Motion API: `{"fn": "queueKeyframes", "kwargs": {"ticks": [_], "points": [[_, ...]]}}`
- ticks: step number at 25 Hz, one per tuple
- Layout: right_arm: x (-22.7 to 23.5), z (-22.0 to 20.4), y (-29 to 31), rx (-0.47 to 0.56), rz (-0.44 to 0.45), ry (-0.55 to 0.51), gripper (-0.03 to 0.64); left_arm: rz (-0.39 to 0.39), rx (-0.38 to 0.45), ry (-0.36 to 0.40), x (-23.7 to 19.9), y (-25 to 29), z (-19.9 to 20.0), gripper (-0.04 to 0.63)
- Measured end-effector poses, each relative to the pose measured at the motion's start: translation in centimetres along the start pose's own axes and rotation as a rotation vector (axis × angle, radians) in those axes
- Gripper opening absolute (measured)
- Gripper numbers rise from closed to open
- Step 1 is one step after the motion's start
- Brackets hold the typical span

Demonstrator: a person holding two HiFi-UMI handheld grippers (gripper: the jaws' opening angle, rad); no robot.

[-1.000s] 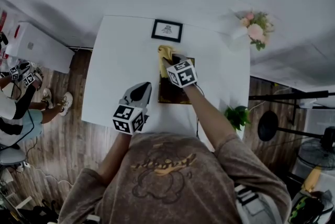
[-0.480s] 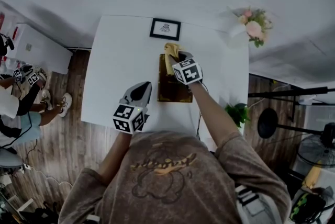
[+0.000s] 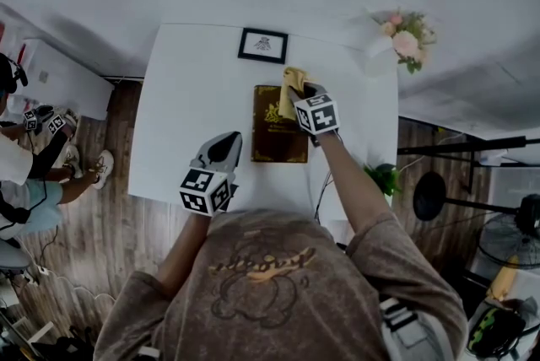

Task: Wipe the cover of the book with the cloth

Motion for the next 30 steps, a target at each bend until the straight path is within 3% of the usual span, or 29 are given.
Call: {"fn": "queueKeyframes", "kwargs": {"ticks": [17, 24, 30], "points": [[4.6, -1.3, -5.1, -0.002, -0.096, -0.001, 0.066, -0.026, 0.006, 0.008, 0.9, 0.3, 0.2, 0.005], [2.1, 1.3, -8.2, 0.100, -0.016, 0.044, 0.064, -0.045, 0.009, 0.015, 1.5, 0.5, 0.3, 0.005], [-3.1, 3.2, -9.7, 0.138, 0.109, 0.062, 0.064, -0.055, 0.020, 0.008, 1.9, 0.2, 0.4, 0.005]]}}
Point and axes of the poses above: the fingertips, and each gripper's own axes: y forward along the fingers, x to its right, z out of its top, the point moved 4 cm from there along -y, backward along the fingers, and after that the axes turned 2 degrees about y, right-handed, at the moved point
